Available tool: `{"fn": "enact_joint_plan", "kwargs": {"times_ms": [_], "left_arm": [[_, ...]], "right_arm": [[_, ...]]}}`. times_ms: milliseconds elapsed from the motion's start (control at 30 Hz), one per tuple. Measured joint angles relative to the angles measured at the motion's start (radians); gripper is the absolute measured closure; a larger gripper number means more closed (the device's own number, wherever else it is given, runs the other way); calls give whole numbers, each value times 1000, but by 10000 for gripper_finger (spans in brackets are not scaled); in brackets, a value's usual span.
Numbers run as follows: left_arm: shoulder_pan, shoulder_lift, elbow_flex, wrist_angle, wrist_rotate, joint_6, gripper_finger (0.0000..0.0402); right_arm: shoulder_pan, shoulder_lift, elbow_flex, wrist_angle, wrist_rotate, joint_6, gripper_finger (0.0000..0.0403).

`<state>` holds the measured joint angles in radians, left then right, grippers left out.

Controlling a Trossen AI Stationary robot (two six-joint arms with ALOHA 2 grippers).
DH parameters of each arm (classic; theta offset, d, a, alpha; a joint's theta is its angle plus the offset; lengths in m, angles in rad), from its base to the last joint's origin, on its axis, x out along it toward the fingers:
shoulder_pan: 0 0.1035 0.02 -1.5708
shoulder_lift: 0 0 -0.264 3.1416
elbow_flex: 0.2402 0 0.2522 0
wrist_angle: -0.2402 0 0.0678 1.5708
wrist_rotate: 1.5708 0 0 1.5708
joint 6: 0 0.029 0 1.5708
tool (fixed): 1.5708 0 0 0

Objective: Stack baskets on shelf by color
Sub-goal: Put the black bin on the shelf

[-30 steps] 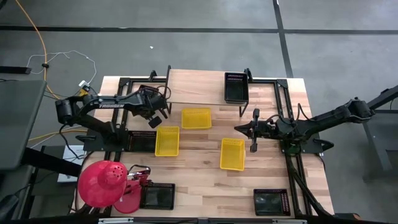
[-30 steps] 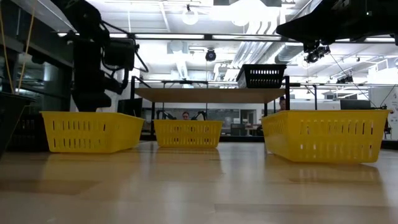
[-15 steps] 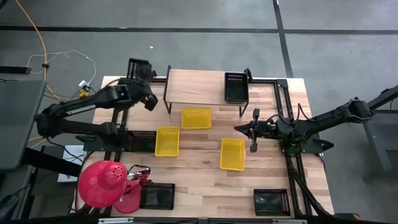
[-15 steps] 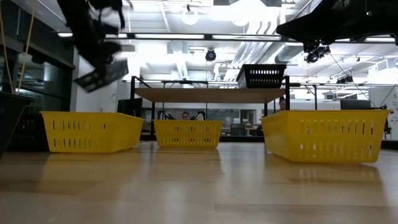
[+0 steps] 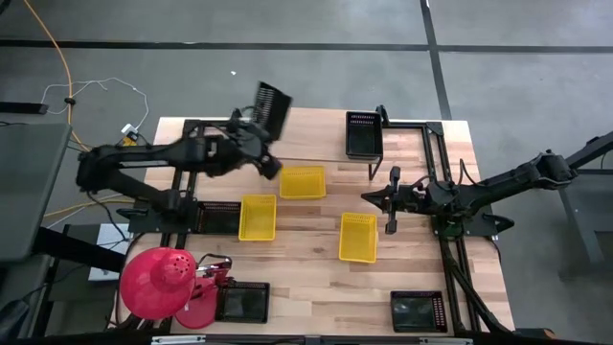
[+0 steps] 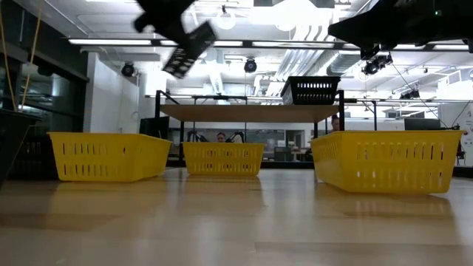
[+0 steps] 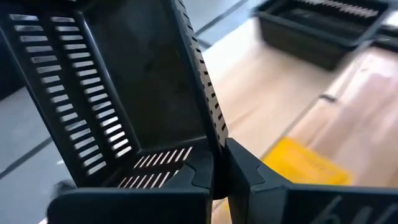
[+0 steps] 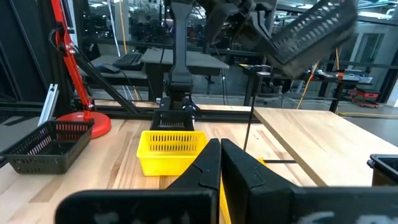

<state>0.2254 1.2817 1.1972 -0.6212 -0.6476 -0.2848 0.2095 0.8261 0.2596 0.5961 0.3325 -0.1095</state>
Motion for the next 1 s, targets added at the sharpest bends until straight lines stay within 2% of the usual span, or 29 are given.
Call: {"fn": "enact_joint_plan", "kwargs": {"times_ms": [233, 467, 567, 767, 1000], "left_arm": [[-66, 240, 100, 235, 72, -4, 401], [-86, 414, 187, 270, 24, -56, 401], [-80, 454, 200, 274, -12, -92, 401], [-68, 505, 202, 290, -14, -129, 401], [-68, 529, 201, 335, 6, -78, 390]], "right_arm": [[0, 0, 0, 15, -1, 0, 402], [0, 0, 0, 19, -2, 1, 402], [0, 0, 0, 21, -2, 9, 402], [0, 0, 0, 23, -3, 24, 402], [0, 0, 0, 32, -3, 24, 402]]}}
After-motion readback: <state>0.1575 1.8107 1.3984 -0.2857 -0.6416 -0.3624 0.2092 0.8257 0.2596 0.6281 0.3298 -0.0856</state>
